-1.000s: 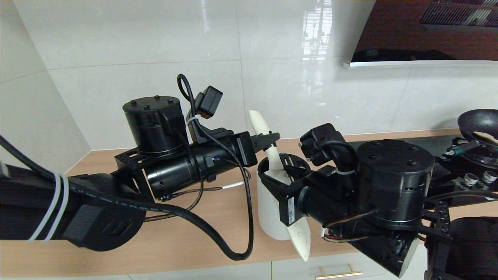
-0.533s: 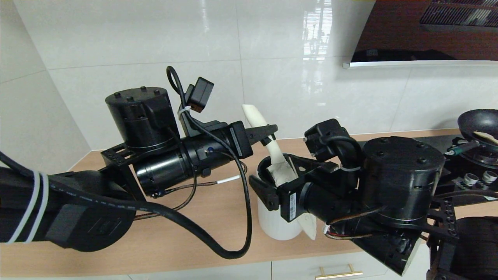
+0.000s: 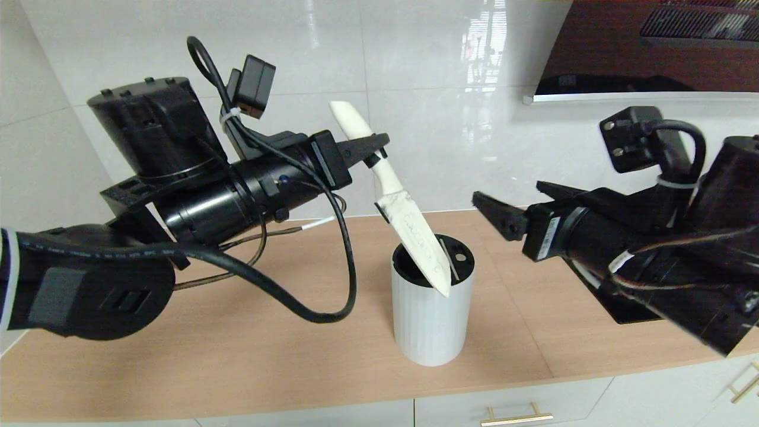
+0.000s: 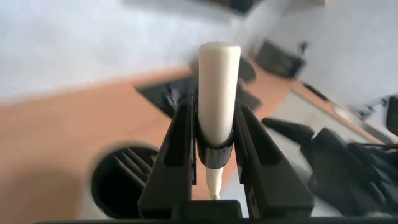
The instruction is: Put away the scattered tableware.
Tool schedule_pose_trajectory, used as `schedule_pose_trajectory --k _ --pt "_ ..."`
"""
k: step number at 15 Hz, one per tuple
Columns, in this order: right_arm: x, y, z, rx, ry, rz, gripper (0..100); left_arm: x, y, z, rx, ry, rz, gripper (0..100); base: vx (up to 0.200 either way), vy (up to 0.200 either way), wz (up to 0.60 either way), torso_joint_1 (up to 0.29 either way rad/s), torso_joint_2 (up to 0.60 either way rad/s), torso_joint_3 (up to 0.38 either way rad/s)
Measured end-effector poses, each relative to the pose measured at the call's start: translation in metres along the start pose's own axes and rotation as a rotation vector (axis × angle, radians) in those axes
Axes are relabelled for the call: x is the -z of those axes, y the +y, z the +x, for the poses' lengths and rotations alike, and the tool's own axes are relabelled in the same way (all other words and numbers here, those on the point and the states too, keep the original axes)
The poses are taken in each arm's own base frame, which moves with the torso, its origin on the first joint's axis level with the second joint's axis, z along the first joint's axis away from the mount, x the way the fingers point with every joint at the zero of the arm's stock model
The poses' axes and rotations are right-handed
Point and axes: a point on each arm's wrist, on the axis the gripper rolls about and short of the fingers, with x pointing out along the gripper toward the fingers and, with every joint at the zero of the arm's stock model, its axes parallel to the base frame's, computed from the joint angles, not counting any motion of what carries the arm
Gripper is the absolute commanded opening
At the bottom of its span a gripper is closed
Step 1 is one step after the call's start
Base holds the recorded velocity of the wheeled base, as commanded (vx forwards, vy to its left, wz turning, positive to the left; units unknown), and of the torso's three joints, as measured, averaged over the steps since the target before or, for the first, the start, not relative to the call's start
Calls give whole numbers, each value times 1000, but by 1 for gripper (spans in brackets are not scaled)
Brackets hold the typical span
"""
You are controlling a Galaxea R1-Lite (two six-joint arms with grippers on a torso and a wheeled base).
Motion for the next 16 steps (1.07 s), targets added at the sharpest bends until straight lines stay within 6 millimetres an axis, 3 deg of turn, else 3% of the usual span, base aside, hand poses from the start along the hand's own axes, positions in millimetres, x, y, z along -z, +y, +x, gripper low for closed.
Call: schedule_pose_trajectory --k 2,4,8,16 --pt "-9 -21 -4 67 -28 -5 100 -19 -3 3 13 -64 86 0 0 0 0 0 0 0" --pt "-12 -28 -4 81 -35 -7 100 -25 -4 4 10 -88 187 0 0 0 0 0 0 0" --pt "-10 -33 -3 97 -30 -9 100 -21 -5 4 23 -172 288 0 0 0 0 0 0 0" --pt "-3 -33 2 100 -5 -15 100 15 11 25 -6 -104 350 0 0 0 0 0 0 0"
